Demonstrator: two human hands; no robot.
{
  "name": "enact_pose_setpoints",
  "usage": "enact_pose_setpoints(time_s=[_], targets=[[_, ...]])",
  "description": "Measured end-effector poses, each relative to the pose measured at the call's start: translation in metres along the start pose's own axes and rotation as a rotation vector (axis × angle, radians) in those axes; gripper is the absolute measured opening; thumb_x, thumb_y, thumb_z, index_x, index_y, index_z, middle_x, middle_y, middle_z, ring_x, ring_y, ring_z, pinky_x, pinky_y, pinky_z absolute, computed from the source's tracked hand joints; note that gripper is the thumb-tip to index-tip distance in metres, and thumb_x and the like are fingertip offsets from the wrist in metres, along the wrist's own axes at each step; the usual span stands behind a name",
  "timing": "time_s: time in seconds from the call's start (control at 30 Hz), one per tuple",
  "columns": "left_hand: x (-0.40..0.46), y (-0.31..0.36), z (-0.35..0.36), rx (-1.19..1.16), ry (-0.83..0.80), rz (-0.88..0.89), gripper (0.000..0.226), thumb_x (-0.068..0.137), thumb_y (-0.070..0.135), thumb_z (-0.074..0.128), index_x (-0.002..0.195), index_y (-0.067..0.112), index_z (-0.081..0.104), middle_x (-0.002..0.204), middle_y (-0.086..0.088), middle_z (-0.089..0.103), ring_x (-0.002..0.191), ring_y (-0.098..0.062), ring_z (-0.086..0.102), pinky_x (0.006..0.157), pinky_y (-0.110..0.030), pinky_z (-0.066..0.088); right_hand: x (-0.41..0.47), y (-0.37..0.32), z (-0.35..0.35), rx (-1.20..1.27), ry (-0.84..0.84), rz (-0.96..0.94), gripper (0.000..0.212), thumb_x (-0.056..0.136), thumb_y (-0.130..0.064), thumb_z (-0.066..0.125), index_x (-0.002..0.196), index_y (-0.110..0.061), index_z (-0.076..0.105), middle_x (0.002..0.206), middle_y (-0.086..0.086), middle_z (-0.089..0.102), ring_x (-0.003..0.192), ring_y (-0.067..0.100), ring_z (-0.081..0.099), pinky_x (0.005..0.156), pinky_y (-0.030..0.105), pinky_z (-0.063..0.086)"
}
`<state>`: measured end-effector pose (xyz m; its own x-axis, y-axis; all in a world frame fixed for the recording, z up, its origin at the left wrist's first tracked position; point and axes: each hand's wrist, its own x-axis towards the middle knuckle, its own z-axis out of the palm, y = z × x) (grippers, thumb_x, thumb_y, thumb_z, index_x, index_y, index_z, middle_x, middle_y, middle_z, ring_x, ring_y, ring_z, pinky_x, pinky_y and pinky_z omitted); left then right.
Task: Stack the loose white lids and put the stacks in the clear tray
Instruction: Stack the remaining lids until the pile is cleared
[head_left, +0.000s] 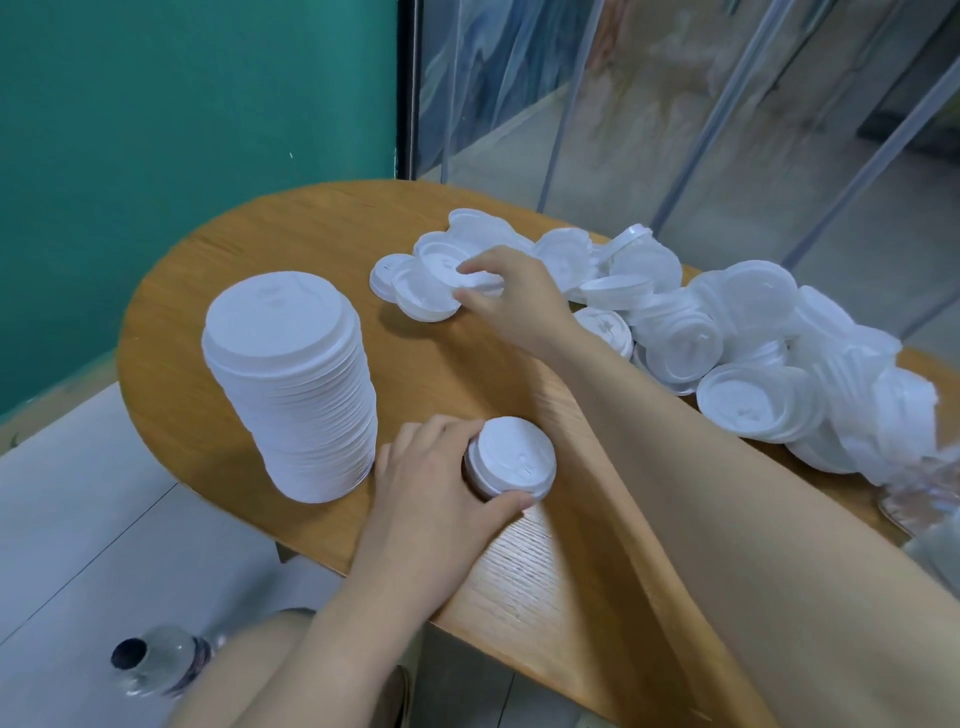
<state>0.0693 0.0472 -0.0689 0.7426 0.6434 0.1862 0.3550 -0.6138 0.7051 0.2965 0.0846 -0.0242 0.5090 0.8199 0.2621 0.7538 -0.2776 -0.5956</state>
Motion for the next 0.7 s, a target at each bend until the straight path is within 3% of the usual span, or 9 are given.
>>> enact_pose_setpoints(time_s=[0.2,0.3,0.37,0.43,0.6,0.7], targets=[[0.001,-0.007,0.002,-0.018,-0.001,0.022,0.065,0.073,0.066,0.078,0.131,0.046,0.055,0.12,0.031,0.049,0.118,0.002,0.036,0.1,-0.018,0.02,0.028,0.009,0.027,-0.038,-0.022,0.06,0.026,0.093,-0.028,0.073,0.119,-0.021,0.073,0.126,-0.004,0.068,0.117,0.015,0.059,0.095,0.033,0.048],[0.001,-0.008,0.001,-0.026,-0.002,0.016,0.065,0.074,0.066,0.077,0.131,0.045,0.055,0.121,0.031,0.048,0.119,0.003,0.034,0.103,-0.021,0.022,0.031,0.009,0.03,-0.026,0.019,0.068,0.018,0.095,-0.023,0.069,0.111,-0.017,0.074,0.111,-0.006,0.072,0.104,0.013,0.062,0.085,0.031,0.048],[0.001,-0.007,0.002,-0.028,-0.004,0.014,0.065,0.074,0.067,0.077,0.131,0.047,0.054,0.12,0.032,0.047,0.119,0.003,0.033,0.102,-0.02,0.022,0.031,0.009,0.029,-0.046,0.053,0.062,0.011,0.095,-0.019,0.066,0.095,-0.009,0.071,0.093,0.001,0.071,0.09,0.02,0.062,0.078,0.04,0.049],[0.002,-0.008,0.003,-0.021,-0.009,0.013,0.064,0.074,0.067,0.077,0.13,0.048,0.052,0.12,0.033,0.046,0.118,0.005,0.032,0.101,-0.019,0.021,0.026,0.007,0.022,-0.044,0.102,0.055,0.018,0.095,-0.017,0.063,0.085,-0.002,0.064,0.08,0.011,0.065,0.078,0.028,0.058,0.074,0.048,0.049],[0.002,-0.01,0.003,0.001,-0.006,0.029,0.064,0.074,0.067,0.076,0.13,0.045,0.051,0.118,0.033,0.044,0.113,0.004,0.031,0.096,-0.018,0.019,-0.027,-0.002,-0.025,0.171,0.297,0.121,0.027,0.096,-0.018,0.063,0.075,-0.003,0.053,0.066,0.012,0.047,0.063,0.015,0.039,0.061,0.036,0.035],[0.003,-0.01,0.003,-0.007,-0.009,0.026,0.067,0.072,0.066,0.078,0.13,0.042,0.054,0.117,0.032,0.044,0.11,0.004,0.028,0.095,-0.022,0.02,-0.083,-0.009,-0.049,0.389,0.279,0.202,0.012,0.101,-0.02,0.063,0.094,-0.022,0.072,0.081,0.017,0.07,0.069,0.015,0.057,0.066,0.035,0.05]])
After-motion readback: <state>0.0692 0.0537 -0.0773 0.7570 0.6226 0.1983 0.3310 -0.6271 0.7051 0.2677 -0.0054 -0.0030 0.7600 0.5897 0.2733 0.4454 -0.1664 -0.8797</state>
